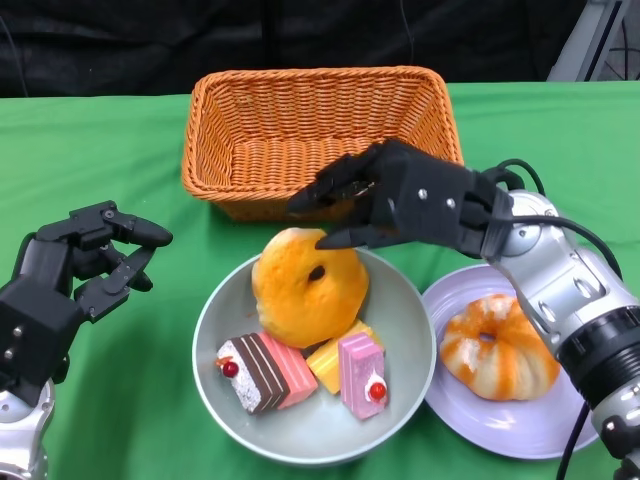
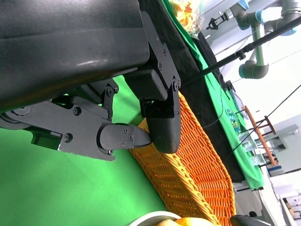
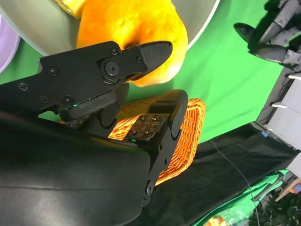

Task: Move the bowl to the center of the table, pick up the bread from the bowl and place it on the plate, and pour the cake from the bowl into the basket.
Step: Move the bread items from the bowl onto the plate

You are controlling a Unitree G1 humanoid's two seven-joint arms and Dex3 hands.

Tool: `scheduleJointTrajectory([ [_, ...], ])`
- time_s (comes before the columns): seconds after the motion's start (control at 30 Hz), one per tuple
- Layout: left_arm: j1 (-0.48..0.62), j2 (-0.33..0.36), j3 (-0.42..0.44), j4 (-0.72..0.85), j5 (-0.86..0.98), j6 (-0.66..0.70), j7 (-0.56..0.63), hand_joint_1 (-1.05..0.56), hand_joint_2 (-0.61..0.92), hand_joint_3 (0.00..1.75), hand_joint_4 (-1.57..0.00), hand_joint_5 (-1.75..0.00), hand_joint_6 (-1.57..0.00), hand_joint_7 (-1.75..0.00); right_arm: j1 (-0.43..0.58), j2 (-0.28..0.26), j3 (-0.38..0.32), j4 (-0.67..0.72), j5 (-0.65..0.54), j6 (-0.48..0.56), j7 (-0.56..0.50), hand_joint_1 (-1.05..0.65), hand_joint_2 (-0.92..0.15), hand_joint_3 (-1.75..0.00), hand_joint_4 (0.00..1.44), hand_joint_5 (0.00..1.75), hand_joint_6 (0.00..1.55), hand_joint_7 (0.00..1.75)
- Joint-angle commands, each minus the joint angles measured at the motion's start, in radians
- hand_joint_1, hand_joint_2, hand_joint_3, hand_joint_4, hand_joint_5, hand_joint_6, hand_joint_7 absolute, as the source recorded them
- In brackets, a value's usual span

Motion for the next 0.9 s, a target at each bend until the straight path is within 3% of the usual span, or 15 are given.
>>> scheduleJointTrajectory([
  [0.03,0.003,0.017,0.001,-0.002,0.006,0.005,0.014,-0.20,0.92,0.29,-0.82,-1.40,-0.92,-0.79,-0.002,0.009,-0.024,-0.001,0.045,0.006,0.022,-0.50,-0.92,-0.11,1.26,0.20,1.00,0.12],
  [0.5,0.003,0.014,0.004,0.001,0.001,0.003,0.010,-0.20,0.92,0.30,-0.82,-1.39,-0.92,-0.78,-0.005,0.009,-0.028,0.010,0.060,0.008,0.010,-0.51,-0.92,-0.13,1.18,0.14,0.98,0.06],
  [0.73,0.001,0.013,0.004,0.002,-0.002,0.002,0.007,-0.20,0.92,0.29,-0.83,-1.37,-0.93,-0.78,0.001,-0.023,0.033,0.049,-0.037,-0.170,-0.056,-0.53,-0.92,-0.08,1.00,0.04,0.88,0.00],
  [0.9,0.000,0.011,0.004,0.002,-0.005,0.002,0.004,-0.20,0.92,0.28,-0.84,-1.36,-0.92,-0.79,0.008,-0.026,0.039,0.058,-0.059,-0.225,-0.075,-0.54,-0.92,-0.06,0.91,0.01,0.81,0.00],
])
